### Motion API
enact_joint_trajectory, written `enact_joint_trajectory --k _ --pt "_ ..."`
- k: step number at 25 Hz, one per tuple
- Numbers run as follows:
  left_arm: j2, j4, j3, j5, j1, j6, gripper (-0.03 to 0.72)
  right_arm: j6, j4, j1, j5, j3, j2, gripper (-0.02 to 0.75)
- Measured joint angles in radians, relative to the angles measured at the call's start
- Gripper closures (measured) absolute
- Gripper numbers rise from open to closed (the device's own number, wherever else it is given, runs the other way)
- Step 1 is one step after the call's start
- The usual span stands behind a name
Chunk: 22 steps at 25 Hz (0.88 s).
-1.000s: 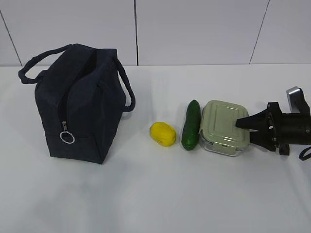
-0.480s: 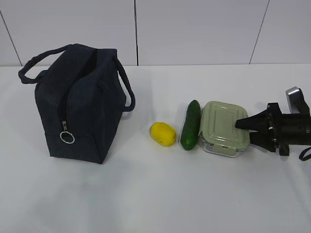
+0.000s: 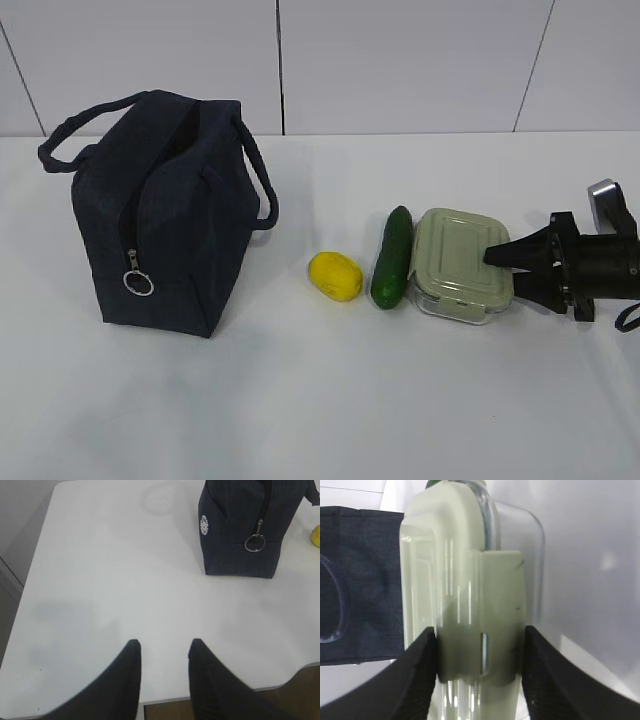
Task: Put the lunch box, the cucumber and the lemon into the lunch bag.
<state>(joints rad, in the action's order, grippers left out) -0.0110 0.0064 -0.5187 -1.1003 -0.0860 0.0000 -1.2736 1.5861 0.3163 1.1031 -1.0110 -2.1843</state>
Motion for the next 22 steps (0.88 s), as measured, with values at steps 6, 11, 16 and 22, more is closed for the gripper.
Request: enact_joint_trajectory --k 6,11,16,22 --pt "0.000 0.000 0.000 0.000 0.000 0.000 0.452 -0.002 0.003 0.000 0.000 0.000 0.000 0.352" --pt "0.000 0.000 0.000 0.000 0.000 0.000 0.452 -0.004 0.003 0.000 0.000 0.000 0.000 0.353" --pt "0.000 0.000 0.000 0.000 0.000 0.000 0.452 -0.004 0.004 0.000 0.000 0.000 0.000 0.353" --pt "0.000 0.000 0.000 0.000 0.000 0.000 0.452 -0.006 0.000 0.000 0.002 0.000 0.000 0.353"
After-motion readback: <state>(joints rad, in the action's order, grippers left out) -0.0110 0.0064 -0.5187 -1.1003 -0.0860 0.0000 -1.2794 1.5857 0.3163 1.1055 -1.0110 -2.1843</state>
